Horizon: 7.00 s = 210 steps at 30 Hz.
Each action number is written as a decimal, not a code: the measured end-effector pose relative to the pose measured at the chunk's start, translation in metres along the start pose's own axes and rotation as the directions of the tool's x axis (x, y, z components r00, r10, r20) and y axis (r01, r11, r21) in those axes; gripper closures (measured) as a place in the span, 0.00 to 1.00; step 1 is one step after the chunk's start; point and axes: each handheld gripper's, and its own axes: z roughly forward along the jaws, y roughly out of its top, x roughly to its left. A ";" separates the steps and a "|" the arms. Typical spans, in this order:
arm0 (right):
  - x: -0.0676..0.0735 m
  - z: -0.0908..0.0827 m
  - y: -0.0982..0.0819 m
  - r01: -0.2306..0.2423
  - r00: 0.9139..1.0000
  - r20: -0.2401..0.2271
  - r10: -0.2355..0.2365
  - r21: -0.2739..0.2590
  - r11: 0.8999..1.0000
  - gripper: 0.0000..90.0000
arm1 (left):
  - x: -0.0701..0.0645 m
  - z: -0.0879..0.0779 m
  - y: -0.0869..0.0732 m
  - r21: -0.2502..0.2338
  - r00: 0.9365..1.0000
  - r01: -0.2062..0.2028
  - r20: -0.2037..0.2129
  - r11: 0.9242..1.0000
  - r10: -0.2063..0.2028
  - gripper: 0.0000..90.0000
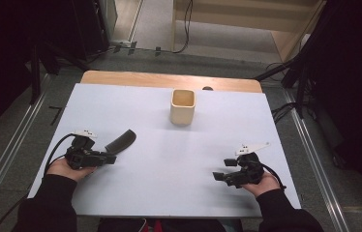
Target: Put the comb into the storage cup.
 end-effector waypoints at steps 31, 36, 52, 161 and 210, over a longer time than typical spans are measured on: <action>0.006 -0.006 -0.003 0.000 1.000 -0.004 0.000 -0.034 0.999 0.23 | -0.031 -0.001 -0.009 -0.157 0.990 -0.020 0.135 0.987 0.042 0.30; 0.005 -0.005 -0.003 -0.002 1.000 -0.003 0.002 -0.027 1.000 0.23 | -0.032 0.002 -0.008 -0.130 0.991 -0.050 0.120 0.990 0.065 0.30; 0.004 -0.002 -0.003 -0.004 1.000 -0.003 0.004 -0.019 1.000 0.23 | -0.024 -0.004 -0.007 -0.154 0.995 -0.075 0.060 0.985 0.085 0.30; 0.003 0.013 0.018 0.055 0.998 -0.031 -0.055 0.012 0.998 0.23 | 0.005 -0.011 -0.067 -0.102 0.924 -0.219 -0.342 0.970 0.173 0.41; 0.005 0.016 0.018 0.070 0.997 -0.034 -0.069 0.029 0.997 0.23 | 0.006 -0.031 -0.043 -0.148 0.980 -0.070 -0.197 0.986 0.040 0.81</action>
